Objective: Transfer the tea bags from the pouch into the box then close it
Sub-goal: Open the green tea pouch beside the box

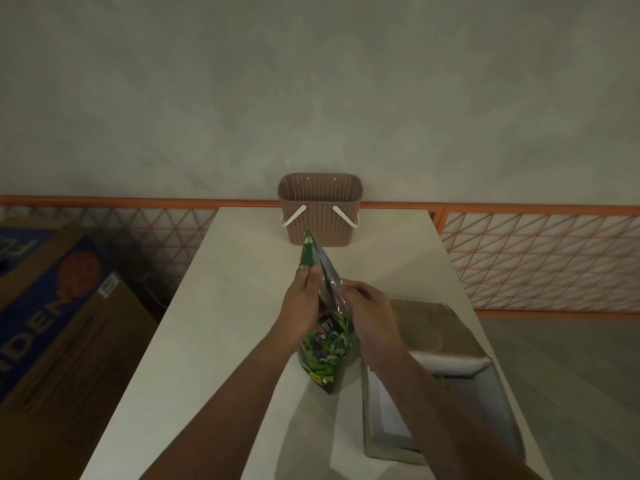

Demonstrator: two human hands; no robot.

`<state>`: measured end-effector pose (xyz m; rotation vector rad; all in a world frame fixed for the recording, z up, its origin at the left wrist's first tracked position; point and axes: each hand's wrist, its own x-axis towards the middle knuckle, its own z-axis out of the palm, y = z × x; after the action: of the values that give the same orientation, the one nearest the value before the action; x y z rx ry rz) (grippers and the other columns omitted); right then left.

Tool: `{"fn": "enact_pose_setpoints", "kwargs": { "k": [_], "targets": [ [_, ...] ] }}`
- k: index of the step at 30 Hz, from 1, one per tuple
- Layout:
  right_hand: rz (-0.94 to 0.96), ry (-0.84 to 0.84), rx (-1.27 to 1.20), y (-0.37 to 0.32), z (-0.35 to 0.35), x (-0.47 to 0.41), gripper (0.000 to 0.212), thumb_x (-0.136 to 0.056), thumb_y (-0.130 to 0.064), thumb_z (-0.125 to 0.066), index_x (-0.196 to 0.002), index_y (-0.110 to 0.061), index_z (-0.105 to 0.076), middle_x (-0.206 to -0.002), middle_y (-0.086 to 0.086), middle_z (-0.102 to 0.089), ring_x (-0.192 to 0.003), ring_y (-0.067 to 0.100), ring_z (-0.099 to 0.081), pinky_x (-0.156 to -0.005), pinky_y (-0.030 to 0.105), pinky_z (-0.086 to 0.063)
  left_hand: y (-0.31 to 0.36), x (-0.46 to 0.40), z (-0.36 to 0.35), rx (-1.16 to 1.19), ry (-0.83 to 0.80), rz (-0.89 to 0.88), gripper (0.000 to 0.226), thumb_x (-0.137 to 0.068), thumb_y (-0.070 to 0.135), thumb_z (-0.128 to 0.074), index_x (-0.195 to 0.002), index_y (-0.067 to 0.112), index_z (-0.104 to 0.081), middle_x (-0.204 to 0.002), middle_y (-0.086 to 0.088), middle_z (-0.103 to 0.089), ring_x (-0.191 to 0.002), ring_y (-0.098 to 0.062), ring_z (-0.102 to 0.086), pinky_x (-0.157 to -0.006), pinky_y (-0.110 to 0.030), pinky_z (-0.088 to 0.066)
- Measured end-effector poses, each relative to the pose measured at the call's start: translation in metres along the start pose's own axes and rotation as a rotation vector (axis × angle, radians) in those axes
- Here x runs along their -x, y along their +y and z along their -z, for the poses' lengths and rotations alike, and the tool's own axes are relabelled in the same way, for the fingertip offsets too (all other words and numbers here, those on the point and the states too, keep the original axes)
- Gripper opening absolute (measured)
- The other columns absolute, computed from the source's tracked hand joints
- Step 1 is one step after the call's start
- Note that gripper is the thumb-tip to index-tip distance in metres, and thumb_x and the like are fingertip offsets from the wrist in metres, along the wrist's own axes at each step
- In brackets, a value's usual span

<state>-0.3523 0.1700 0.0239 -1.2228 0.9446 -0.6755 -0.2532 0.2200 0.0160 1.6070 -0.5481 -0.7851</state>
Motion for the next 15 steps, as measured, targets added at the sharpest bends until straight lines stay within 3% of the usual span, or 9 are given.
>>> {"fn": "enact_pose_setpoints", "kwargs": {
  "k": [3,5,7,10,15],
  "targets": [
    [-0.048,-0.030,-0.043,0.000,0.005,-0.004,0.016,-0.089,-0.012,-0.060,-0.088,-0.010,-0.076,-0.091,0.015,-0.075,-0.096,0.037,-0.069,-0.091,0.049,-0.054,-0.005,-0.002,0.000,0.005,0.002,0.016,0.034,-0.111,0.033,-0.035,-0.126,0.009,-0.054,-0.121,-0.019,-0.066,-0.105,-0.030,-0.069,-0.075,-0.032,-0.061],
    [-0.052,-0.046,-0.019,-0.002,0.007,-0.006,0.014,-0.089,-0.015,-0.061,-0.089,-0.010,-0.075,-0.091,0.014,-0.075,-0.097,0.037,-0.068,-0.090,0.048,-0.055,-0.005,-0.002,0.000,-0.005,-0.003,0.039,0.033,-0.111,0.034,-0.036,-0.127,0.011,-0.054,-0.122,-0.017,-0.065,-0.105,-0.031,-0.069,-0.067,-0.030,-0.063],
    [-0.018,-0.086,0.045,-0.007,0.008,-0.007,0.013,-0.090,-0.020,-0.062,-0.095,-0.014,-0.073,-0.094,0.009,-0.074,-0.095,0.030,-0.069,-0.090,0.044,-0.056,-0.002,-0.003,0.001,-0.009,0.010,0.048,0.029,-0.111,0.034,-0.037,-0.123,0.015,-0.056,-0.120,-0.015,-0.065,-0.101,-0.029,-0.069,-0.066,-0.033,-0.064],
    [0.079,-0.151,0.219,-0.015,0.004,-0.010,0.020,-0.094,-0.024,-0.060,-0.110,-0.017,-0.070,-0.101,0.000,-0.072,-0.094,0.013,-0.067,-0.087,0.029,-0.053,0.003,-0.009,0.005,-0.041,0.066,0.035,0.027,-0.110,0.031,-0.040,-0.113,0.012,-0.058,-0.111,-0.019,-0.067,-0.097,-0.032,-0.069,-0.086,-0.052,-0.061],
    [0.181,-0.124,0.309,-0.013,-0.009,-0.017,0.019,-0.094,-0.015,-0.058,-0.094,-0.010,-0.076,-0.082,0.005,-0.073,-0.069,0.009,-0.062,-0.063,0.018,-0.047,0.018,-0.027,0.015,-0.124,0.081,0.007,0.032,-0.110,0.040,-0.037,-0.110,0.014,-0.055,-0.099,-0.010,-0.064,-0.090,-0.029,-0.069,-0.071,-0.042,-0.064]
  ]
}}
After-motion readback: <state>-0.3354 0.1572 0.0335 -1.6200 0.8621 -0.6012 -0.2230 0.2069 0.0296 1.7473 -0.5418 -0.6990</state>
